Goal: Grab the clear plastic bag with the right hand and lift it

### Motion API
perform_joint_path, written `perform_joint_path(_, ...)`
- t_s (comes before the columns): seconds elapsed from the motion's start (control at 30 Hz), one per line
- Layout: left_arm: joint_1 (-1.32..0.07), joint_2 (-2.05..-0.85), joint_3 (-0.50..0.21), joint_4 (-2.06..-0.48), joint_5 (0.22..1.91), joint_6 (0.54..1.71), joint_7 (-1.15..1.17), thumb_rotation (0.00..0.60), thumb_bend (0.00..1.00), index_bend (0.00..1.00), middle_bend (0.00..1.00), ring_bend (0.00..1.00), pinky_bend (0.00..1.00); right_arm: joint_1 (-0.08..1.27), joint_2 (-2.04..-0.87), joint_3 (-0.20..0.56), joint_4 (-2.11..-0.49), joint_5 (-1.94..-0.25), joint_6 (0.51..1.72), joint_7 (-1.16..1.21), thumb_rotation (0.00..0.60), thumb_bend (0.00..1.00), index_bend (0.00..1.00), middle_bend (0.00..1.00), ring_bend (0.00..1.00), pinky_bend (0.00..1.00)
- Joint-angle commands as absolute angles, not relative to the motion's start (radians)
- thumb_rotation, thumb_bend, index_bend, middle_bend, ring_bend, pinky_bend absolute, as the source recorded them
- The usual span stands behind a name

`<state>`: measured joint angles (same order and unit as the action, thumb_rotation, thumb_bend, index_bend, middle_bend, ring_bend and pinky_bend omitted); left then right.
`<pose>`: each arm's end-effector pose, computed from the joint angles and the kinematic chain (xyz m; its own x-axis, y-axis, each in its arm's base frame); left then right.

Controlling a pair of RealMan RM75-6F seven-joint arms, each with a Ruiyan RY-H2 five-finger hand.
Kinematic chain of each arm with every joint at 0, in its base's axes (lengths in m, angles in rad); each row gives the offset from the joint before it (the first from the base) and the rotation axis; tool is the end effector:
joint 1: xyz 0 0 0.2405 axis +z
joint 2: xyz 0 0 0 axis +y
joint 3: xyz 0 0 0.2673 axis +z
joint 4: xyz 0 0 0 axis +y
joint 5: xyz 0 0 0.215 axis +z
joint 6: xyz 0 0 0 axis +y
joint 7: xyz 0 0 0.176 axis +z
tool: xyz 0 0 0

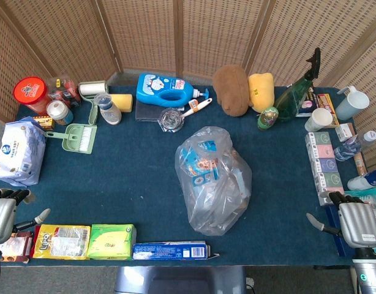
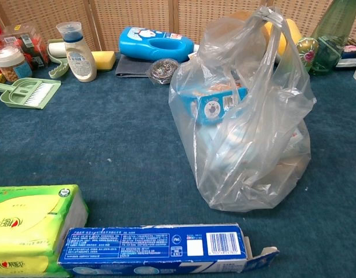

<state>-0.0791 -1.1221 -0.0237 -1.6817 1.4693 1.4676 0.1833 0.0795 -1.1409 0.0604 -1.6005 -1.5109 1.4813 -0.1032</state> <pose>-0.3178 0.2054 0.1462 0.4927 0.0570 0.8683 0.8693 0.0140 -0.4941 -0.3219 -0.2148 0.1535 0.4787 0.0032 0.8780 -0.8779 -0.0151 0.4787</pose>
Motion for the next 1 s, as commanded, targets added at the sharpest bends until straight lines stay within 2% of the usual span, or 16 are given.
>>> perform_joint_path(0.03,-0.081,-1.124,-0.023,-1.681,1.468,1.463,0.185,0.0,0.15,0.46,0.51,0.44,0.29,0.081,-1.141,0.059,-1.602,-1.507,1.476,-0.105,0.087,0.27,0.35,0.44,0.47,0.48)
perform_joint_path(0.63,-0.072,-1.112,-0.023,-1.68,1.479,1.485,0.169,0.0,0.15,0.46,0.51,0.44,0.29,0.096,-1.105,0.063,-1.645,-1.521,1.463,-0.076,0.089,0.26,0.32,0.4,0.42,0.42)
perform_joint_path(0.73,-0.073,-1.108,-0.026,-1.682,1.484,1.488,0.165,0.0,0.15,0.46,0.51,0.44,0.29,0.112,-1.097,0.075,-1.666,-1.526,1.453,-0.026,0.087,0.26,0.31,0.38,0.37,0.34)
perform_joint_path(0.83,-0.075,-1.103,-0.028,-1.684,1.487,1.49,0.16,0.0,0.15,0.46,0.51,0.44,0.29,0.137,-1.084,0.088,-1.688,-1.52,1.42,0.038,0.088,0.26,0.29,0.34,0.27,0.23)
perform_joint_path(1.0,-0.076,-1.096,-0.026,-1.685,1.49,1.487,0.157,0.0,0.15,0.46,0.5,0.44,0.29,0.2,-1.041,0.115,-1.739,-1.501,1.321,0.198,0.088,0.26,0.28,0.31,0.24,0.21)
